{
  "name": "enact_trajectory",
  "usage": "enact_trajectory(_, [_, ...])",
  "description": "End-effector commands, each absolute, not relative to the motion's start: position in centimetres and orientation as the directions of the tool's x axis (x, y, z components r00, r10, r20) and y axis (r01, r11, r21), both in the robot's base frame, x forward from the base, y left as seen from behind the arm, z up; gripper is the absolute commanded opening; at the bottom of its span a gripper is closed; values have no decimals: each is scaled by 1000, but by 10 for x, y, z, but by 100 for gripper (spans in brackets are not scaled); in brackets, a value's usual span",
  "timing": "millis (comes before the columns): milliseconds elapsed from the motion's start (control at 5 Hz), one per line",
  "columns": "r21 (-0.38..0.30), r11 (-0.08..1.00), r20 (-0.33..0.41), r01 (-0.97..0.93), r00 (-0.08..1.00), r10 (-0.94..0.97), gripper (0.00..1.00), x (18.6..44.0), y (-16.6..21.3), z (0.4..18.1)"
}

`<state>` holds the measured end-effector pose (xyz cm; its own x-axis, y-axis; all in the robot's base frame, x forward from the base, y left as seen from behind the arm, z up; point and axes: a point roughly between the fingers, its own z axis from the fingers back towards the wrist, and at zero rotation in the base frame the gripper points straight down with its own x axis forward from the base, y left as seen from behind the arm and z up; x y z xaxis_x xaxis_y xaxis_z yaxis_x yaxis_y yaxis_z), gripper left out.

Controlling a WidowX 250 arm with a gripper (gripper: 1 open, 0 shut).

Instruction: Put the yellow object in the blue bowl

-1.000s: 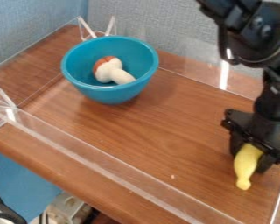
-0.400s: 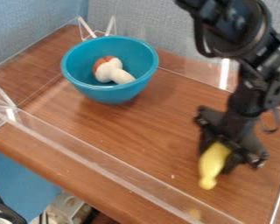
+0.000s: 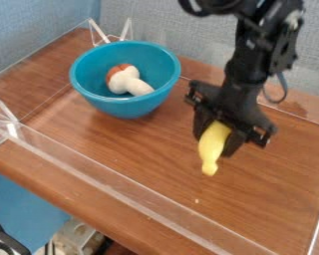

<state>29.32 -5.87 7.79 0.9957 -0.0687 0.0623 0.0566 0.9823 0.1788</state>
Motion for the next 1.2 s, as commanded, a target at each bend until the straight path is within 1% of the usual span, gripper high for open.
enact_trajectory(0, [153,988,170,-35,985,8,0,320,-63,117])
enact_trajectory(200, [140,985,181,-99,981,72,0,340,-77,122])
enact_trajectory(600, [119,992,173,-37,985,16,0,349,-104,99])
enact_trajectory(800, [108,994,183,4,983,-24,0,357,-105,95])
enact_trajectory(1000, [100,994,189,49,980,-68,0,365,-104,87])
